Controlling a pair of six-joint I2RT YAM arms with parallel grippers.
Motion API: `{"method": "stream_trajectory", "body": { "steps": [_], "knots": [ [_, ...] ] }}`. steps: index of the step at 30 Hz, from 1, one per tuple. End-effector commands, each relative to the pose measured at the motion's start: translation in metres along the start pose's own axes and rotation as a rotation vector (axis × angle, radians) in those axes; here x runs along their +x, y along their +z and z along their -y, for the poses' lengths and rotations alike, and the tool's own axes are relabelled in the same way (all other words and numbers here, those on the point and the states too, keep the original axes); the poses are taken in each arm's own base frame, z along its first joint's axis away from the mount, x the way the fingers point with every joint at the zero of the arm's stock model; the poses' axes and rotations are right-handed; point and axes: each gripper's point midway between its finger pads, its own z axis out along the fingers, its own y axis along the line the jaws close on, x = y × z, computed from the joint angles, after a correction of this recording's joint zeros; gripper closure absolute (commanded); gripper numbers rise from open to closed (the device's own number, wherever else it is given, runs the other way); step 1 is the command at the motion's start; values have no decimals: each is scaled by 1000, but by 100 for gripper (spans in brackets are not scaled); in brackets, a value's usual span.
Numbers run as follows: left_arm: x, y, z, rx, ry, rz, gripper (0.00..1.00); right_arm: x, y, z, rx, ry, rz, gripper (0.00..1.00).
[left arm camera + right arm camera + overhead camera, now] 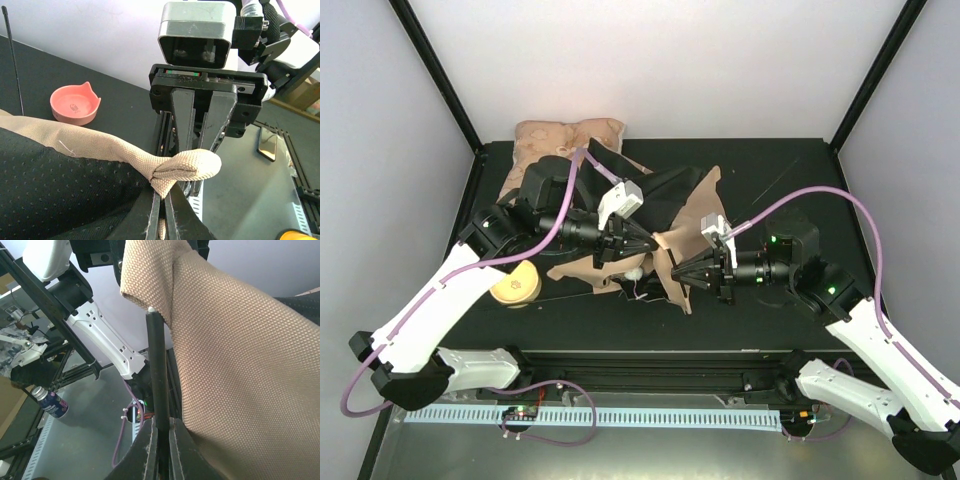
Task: Set up the pet tent
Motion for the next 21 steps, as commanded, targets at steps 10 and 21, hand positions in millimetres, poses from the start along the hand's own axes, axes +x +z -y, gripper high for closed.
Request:
{"method": "stream_trajectory", "body": {
  "steps": [10, 21],
  "knots": [
    [-31, -13, 30, 37, 152, 63, 98, 44, 3, 17, 62, 201, -143, 99],
    [-9, 11, 23, 6, 186, -82, 98, 44, 4, 18, 63, 202, -144, 99]
  ]
}}
